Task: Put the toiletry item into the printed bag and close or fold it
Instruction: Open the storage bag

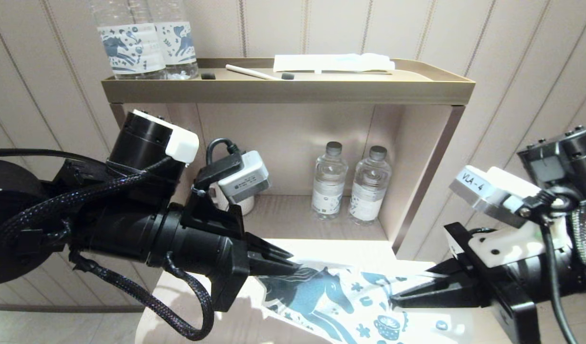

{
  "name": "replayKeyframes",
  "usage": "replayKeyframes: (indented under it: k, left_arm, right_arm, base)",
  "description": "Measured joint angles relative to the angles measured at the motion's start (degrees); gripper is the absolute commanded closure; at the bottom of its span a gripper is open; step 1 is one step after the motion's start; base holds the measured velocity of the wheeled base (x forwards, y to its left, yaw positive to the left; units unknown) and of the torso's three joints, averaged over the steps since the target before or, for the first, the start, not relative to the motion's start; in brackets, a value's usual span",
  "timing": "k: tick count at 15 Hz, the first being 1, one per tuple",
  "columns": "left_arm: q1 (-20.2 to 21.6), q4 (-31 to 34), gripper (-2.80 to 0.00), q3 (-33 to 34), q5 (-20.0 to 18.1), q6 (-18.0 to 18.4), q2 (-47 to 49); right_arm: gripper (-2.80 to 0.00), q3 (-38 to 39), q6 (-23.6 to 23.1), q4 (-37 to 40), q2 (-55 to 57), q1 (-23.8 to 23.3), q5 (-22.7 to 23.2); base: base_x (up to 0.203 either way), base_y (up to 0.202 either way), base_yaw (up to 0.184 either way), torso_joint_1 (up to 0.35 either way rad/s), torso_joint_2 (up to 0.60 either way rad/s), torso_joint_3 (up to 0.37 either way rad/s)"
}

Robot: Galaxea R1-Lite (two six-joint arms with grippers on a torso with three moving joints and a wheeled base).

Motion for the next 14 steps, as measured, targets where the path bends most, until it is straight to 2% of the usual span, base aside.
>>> replayKeyframes:
  k: [6, 14]
  left_arm:
    - [2.86, 0.06, 0.00, 2.44, -0.15, 0.86, -1.69]
    - [3.59, 0.06, 0.00, 1.62, -0.11, 0.99, -2.00]
  right_arm:
    - [0.00, 1.69, -0.05, 0.04, -2.17, -0.70, -0.02]
    - [0.00, 2.61, -0.02, -0.35, -3.03, -0.24, -0.02]
  base:
    - [0.000, 0.000, 0.000, 0.000, 0.00, 0.000]
    - [0.000, 0.000, 0.000, 0.000, 0.00, 0.000]
